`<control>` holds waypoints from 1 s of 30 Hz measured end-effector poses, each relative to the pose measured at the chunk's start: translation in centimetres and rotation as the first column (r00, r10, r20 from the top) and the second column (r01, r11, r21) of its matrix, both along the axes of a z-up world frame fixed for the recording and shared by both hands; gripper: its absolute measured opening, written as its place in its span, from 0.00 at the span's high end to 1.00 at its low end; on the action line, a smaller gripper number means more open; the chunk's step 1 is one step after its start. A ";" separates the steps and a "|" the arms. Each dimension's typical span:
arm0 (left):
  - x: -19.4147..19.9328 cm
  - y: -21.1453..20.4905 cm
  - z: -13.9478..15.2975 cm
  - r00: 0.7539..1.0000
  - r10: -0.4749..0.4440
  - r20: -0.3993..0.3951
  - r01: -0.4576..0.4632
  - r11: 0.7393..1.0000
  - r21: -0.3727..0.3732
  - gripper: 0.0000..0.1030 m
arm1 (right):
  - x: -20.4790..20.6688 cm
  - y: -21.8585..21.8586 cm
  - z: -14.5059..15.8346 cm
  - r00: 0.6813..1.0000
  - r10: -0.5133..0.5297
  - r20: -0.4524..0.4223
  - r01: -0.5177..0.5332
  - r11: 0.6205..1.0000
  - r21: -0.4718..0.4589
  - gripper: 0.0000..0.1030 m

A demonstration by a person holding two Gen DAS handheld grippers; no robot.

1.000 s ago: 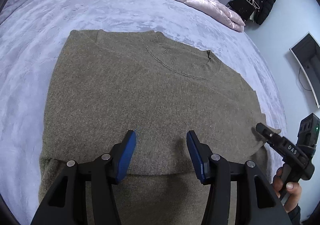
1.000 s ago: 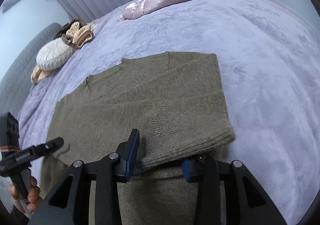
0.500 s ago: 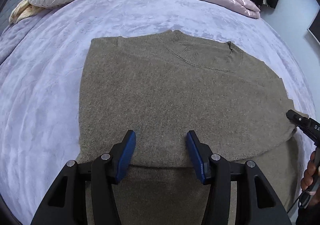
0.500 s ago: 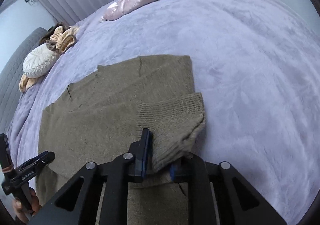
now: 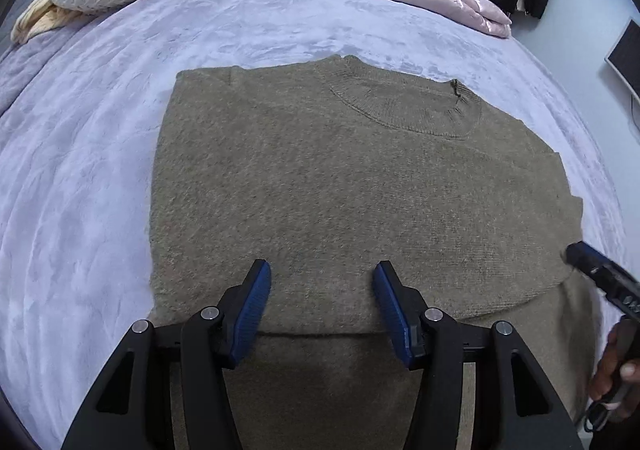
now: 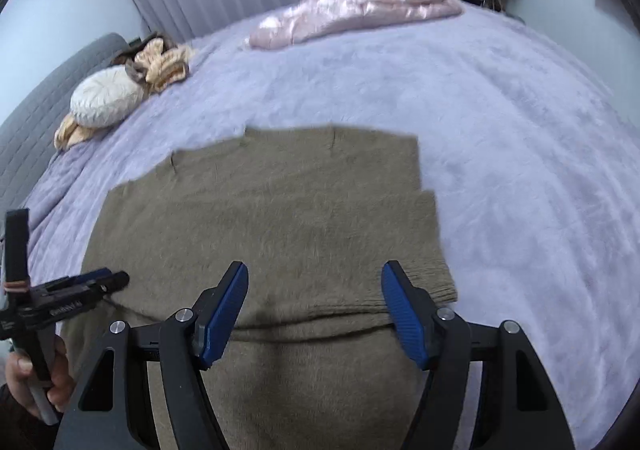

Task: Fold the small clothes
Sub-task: 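Grasp the sweater hem with both tools and lift it toward the collar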

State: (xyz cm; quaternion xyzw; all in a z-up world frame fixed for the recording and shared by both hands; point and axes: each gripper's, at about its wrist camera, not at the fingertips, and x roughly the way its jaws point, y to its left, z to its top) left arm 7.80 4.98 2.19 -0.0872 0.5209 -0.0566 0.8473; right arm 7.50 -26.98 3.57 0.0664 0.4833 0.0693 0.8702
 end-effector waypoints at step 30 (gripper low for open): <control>-4.4 0.1 2.5 0.999 -0.051 0.003 0.051 0.999 -0.013 0.31 | -5.0 6.8 0.2 0.991 0.129 -0.044 -0.132 0.988 -0.082 0.23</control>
